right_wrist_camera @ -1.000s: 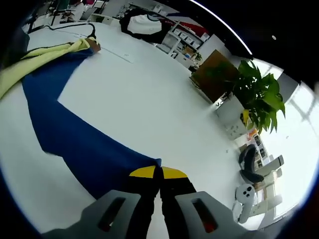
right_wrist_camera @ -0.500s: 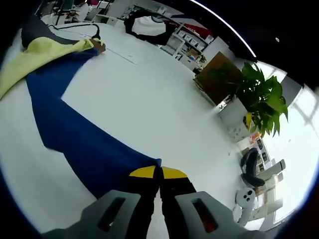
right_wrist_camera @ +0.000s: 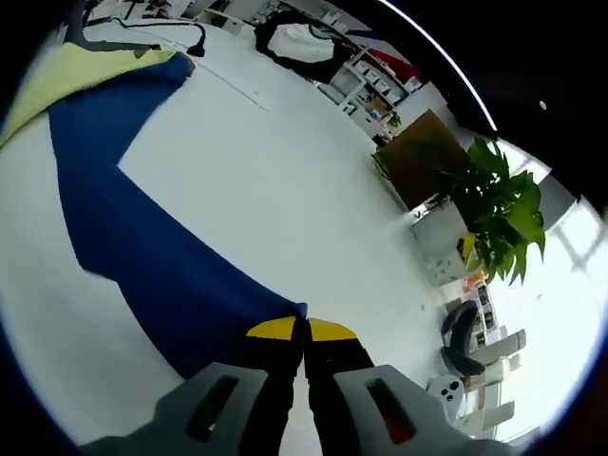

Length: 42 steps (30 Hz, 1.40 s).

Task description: Fold the garment on the visible template until the final outline fits inside the template.

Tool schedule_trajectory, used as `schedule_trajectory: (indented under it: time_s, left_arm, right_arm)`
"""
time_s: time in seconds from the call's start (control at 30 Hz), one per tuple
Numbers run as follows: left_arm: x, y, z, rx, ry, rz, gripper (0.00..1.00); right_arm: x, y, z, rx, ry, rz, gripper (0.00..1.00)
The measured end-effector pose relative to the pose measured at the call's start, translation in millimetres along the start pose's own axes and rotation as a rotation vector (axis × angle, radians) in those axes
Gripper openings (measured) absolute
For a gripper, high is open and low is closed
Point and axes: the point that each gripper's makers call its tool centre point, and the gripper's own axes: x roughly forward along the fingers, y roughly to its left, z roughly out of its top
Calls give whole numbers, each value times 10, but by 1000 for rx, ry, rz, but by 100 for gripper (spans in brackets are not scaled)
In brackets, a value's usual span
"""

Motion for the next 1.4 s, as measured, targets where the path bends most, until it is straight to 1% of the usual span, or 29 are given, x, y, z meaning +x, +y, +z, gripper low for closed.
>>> schedule_trajectory:
  time_s: [0.03,0.1,0.13,0.2,0.23,0.27,0.3,0.33,0.47,0.5,0.53,0.57,0.6,0.63,0.73,0.8,0.87,0.93,1.03,1.07,1.13,1.2,1.23,1.33,1.4]
  left_arm:
    - [37,21,-72,-37,24,-1,2]
    - [90,62,-157,-47,63,-5,2]
    - [106,78,-149,-45,56,-4,2]
    - [143,115,-169,-57,61,-5,2]
    - [168,137,-187,-59,67,-2,2]
    - [178,143,-196,-58,70,-1,2]
    - [199,162,-234,-44,88,5,2]
    - [214,177,-253,-36,96,8,2]
    - [273,247,-343,-34,131,26,2]
    - [281,252,-351,-31,134,28,2]
    - [295,259,-360,-26,138,31,2]
    - [306,273,-363,-31,137,32,2]
    - [314,282,-362,-58,130,31,2]
    - [328,298,-364,-102,121,28,2]
    - [336,351,-389,-117,125,30,2]
    - [336,389,-409,-110,135,40,2]
    - [306,414,-430,-85,152,53,2]
    - [284,414,-442,-78,156,52,2]
    - [266,380,-463,-84,162,30,2]
    - [262,358,-492,-86,177,19,2]
    - [260,328,-566,-83,213,3,2]
    - [260,308,-597,-87,219,-7,2]
    - [265,308,-611,-89,222,-11,2]
    - [255,242,-711,-115,257,-41,2]
    - [266,245,-747,-111,260,-50,2]
  right_arm:
    - [12,-16,5,20,-5,15,0]
    - [46,-65,-3,47,-13,27,0]
    - [73,-95,-8,61,-20,34,0]
    - [103,-120,4,57,-39,50,0]
    - [123,-110,54,75,-82,82,0]
    - [124,-119,40,122,-83,93,0]
    - [134,-188,9,169,-75,86,0]
    - [139,-235,-5,187,-72,78,0]
    - [147,-367,10,180,-96,81,0]
    - [146,-409,10,189,-97,77,0]
    - [145,-477,4,217,-95,68,0]
    - [142,-515,4,231,-97,65,0]
    - [135,-579,6,244,-102,61,0]
    - [129,-622,1,253,-101,59,0]
    - [104,-789,-28,297,-102,46,0]
    - [99,-873,-92,303,-83,36,0]
    - [96,-955,-177,291,-58,14,0]
    - [94,-984,-231,308,-57,21,0]
    - [76,-983,-246,316,-63,20,0]
    - [78,-985,-247,314,-63,19,0]
    - [101,-973,-252,284,-56,14,0]
    - [121,-969,-262,274,-43,2,0]
    - [144,-991,-280,274,-32,-17,0]
    - [194,-971,-335,256,-6,-24,0]
    - [216,-984,-348,243,-4,-35,0]
